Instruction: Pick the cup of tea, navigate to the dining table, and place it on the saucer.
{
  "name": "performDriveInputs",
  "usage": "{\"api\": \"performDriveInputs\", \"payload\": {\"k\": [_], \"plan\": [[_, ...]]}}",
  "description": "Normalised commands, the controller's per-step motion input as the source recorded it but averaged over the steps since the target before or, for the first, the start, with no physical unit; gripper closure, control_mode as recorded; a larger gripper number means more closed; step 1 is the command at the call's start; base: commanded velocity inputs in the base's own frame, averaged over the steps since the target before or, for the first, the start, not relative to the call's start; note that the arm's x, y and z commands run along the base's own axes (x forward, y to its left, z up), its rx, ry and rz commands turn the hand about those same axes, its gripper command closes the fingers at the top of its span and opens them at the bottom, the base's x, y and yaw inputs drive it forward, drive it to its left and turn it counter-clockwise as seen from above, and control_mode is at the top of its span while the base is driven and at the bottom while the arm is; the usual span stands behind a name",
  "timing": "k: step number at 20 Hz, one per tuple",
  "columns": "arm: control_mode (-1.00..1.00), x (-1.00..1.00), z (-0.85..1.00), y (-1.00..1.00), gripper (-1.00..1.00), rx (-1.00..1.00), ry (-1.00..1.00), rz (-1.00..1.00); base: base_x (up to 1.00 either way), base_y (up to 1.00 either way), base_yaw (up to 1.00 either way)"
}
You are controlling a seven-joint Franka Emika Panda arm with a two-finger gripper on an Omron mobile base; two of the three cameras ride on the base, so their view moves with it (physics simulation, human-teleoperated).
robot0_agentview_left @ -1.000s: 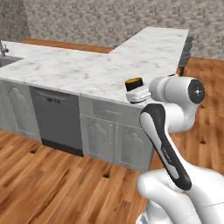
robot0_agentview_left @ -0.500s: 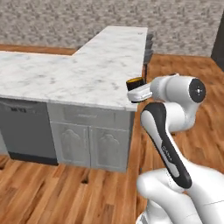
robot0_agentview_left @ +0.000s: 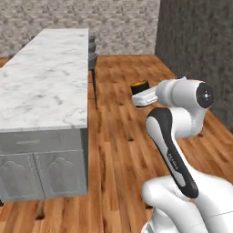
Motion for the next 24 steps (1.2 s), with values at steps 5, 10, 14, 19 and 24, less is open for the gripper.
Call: {"api": "performDriveInputs", "payload": {"k": [5,10,14,19,24], "plan": [[1.0,0.0,0.0,0.0,1.0,0.0,0.0,0.0,1.0,-0.81,-0.28],[1.0,0.0,0.0,0.0,1.0,0.0,0.0,0.0,1.0,-0.18,-0.11],[1.0,0.0,0.0,0.0,1.0,0.0,0.0,0.0,1.0,-0.12,0.0],[1.0,0.0,0.0,0.0,1.0,0.0,0.0,0.0,1.0,-0.29,0.02],[1.0,0.0,0.0,0.0,1.0,0.0,0.0,0.0,1.0,-0.49,0.12]]}}
